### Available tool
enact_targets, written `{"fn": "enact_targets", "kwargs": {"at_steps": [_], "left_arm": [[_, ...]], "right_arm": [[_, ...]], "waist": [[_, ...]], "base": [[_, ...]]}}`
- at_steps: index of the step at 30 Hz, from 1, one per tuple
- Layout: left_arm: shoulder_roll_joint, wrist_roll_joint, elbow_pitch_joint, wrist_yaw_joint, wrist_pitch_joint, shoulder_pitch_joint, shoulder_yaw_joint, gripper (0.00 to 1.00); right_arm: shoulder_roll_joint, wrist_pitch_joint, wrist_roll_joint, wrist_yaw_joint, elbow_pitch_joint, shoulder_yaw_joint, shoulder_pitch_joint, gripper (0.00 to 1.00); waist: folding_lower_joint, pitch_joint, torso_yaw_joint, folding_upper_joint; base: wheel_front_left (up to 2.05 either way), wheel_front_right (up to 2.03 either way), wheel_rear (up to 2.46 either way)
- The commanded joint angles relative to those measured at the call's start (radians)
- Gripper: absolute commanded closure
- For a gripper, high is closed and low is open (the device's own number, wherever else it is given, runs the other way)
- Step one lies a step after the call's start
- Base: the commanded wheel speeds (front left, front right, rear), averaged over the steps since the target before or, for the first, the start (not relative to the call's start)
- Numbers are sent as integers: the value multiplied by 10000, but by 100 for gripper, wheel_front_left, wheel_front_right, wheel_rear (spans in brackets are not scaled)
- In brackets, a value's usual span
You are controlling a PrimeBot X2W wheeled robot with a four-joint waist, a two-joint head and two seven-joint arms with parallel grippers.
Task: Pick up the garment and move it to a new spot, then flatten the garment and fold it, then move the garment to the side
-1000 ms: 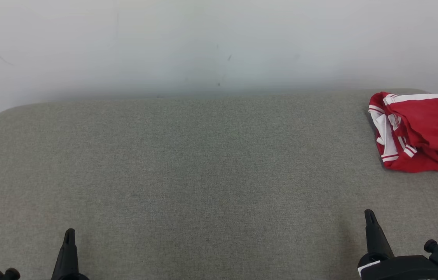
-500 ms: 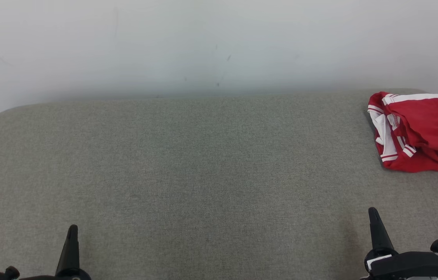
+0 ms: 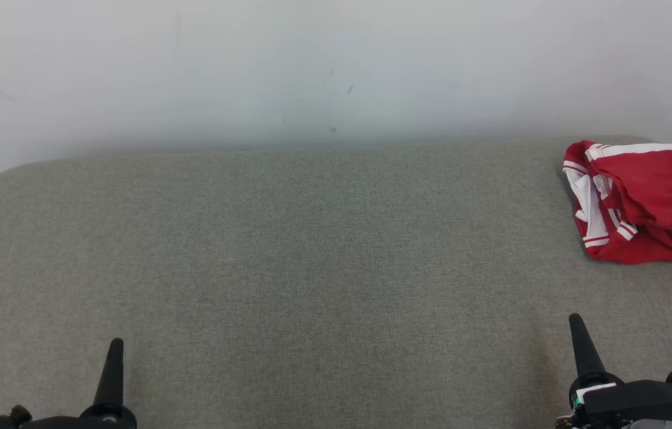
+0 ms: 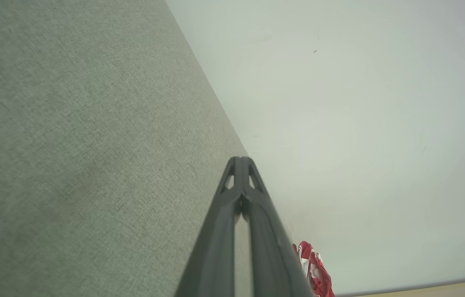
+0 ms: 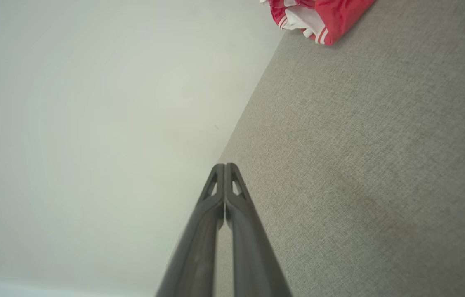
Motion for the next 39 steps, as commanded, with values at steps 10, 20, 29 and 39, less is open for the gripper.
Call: {"fn": "enact_targets", "kwargs": {"at_steps": [10,20,29,39], "left_arm": [[14,-1079,6,-73,285,-287,-12,100],[6,-1921,62,-81,526,-365,-30,100],[-1,-2573,107,-74,688,-447,-46,100],[-8,-3340,157,-70,883,-505,-64,100]], "right_arm": [[-6,275,1073,-15,-79,-175,-232,100],[18,528,1914,-17,-67,-298,-291,100],[40,693,2550,-19,-59,-389,-351,100],[63,893,3298,-21,-46,-499,-385,100]], "waist": [[-1,-4,-14,-1],[-1,-9,-28,-1],[-1,-13,-40,-1],[-1,-17,-54,-1]], "base": [[0,0,0],[0,0,0],[0,0,0],[0,0,0]]}}
